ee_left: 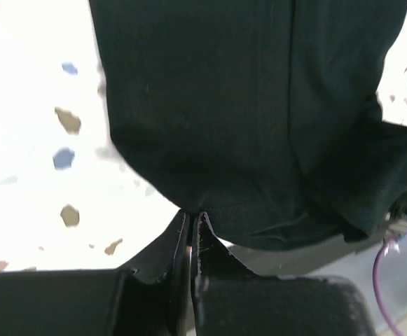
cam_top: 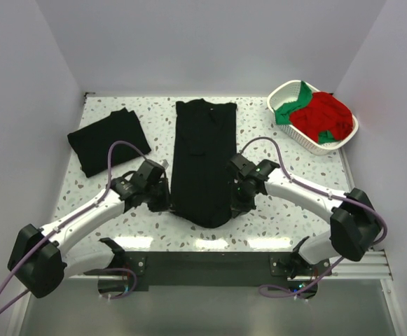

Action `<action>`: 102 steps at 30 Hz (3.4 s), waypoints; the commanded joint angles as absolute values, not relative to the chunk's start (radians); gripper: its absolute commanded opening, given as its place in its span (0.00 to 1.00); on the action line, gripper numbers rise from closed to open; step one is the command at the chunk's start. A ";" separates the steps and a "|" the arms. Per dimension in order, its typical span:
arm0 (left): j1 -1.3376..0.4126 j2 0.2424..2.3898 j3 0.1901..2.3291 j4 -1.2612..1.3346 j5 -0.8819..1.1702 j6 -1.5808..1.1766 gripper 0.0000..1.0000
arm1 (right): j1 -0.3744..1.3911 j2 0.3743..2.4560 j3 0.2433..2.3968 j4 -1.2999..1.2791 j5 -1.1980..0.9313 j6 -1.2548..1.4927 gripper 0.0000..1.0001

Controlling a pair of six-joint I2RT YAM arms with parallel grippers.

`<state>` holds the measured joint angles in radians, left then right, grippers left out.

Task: Fold and stack the t-shirts
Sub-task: Fold the tshirt

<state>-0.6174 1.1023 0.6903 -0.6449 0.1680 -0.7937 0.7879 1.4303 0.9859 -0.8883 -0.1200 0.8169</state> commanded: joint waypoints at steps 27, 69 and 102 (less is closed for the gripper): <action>-0.359 1.611 1.087 -0.195 0.091 -0.695 0.00 | 0.502 1.828 1.465 -0.821 0.066 0.637 0.00; -0.244 1.807 1.304 -0.223 0.100 -0.609 0.77 | 0.319 2.065 1.852 -0.847 -0.093 0.549 0.65; -0.245 1.595 0.919 -0.222 0.143 -0.555 0.65 | 0.440 1.864 1.193 -0.578 -0.264 0.650 0.43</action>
